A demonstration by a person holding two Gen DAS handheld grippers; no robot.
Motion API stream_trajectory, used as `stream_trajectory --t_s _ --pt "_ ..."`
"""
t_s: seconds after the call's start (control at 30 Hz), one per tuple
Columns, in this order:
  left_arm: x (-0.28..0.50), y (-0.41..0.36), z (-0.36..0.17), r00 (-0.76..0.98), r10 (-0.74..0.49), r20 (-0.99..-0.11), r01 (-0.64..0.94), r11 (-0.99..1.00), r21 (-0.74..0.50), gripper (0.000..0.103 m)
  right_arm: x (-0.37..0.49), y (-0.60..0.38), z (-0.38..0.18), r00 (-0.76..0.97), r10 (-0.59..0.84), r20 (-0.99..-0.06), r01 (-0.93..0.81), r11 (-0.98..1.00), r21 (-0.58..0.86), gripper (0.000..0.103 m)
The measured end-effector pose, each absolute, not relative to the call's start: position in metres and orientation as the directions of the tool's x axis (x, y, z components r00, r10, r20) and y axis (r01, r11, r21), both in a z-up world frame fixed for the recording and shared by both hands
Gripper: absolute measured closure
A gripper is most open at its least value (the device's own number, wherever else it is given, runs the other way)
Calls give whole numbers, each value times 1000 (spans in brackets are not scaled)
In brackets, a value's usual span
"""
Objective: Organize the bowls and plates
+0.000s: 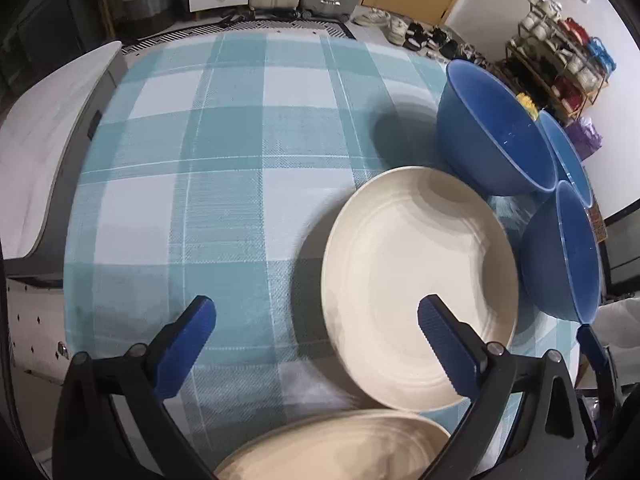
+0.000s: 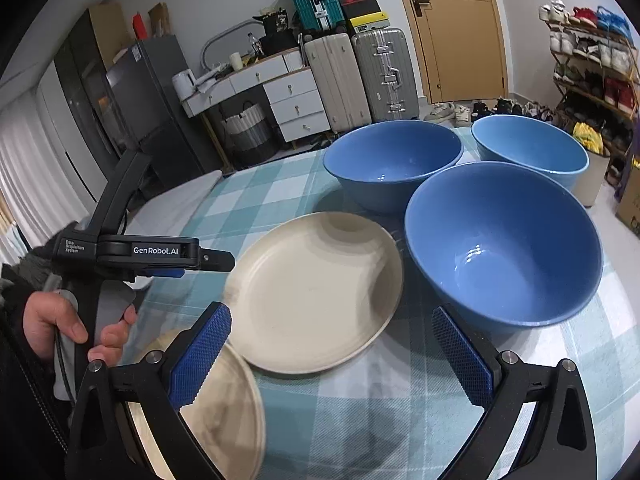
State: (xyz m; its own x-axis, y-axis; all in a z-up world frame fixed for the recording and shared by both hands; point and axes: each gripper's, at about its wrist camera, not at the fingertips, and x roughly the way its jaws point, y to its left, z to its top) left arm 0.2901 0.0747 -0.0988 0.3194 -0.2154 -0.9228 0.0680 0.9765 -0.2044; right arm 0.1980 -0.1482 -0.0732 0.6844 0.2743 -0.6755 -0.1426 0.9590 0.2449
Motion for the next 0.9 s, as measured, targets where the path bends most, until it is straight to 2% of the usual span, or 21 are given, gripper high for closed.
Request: stream_trajectory --t_s 0.13,0.2,0.33,0.4,0.53,0.6,0.67,0.77,0.9 --pt "297 73 -102 318 -195 -928 82 981 -178 6 205 -148 -77 684 275 -675 -143 959 245 1" --pt "302 74 -106 306 -200 -931 87 980 -182 15 208 -147 -79 680 273 -680 -144 960 241 1" --pt "309 75 -118 260 -239 -935 95 970 -222 24 213 -146 -82 670 272 -691 -145 960 238 1" --pt "310 74 -121 245 -253 -936 108 966 -233 42 214 -146 -83 670 277 -688 -146 959 244 1" --pt "310 73 -126 220 -272 -937 117 961 -251 58 214 -144 -85 669 272 -691 -147 961 236 1" --pt "310 74 -127 211 -281 -936 116 958 -261 74 214 -143 -85 669 273 -691 -149 961 235 1" --pt "310 75 -128 204 -292 -934 119 955 -273 83 214 -143 -85 670 273 -691 -151 961 233 1" --pt "308 75 -125 220 -290 -932 142 954 -263 89 213 -143 -83 670 274 -690 -150 960 236 1" --pt "308 77 -122 237 -281 -930 147 957 -251 90 212 -142 -83 668 271 -693 -151 961 231 1"
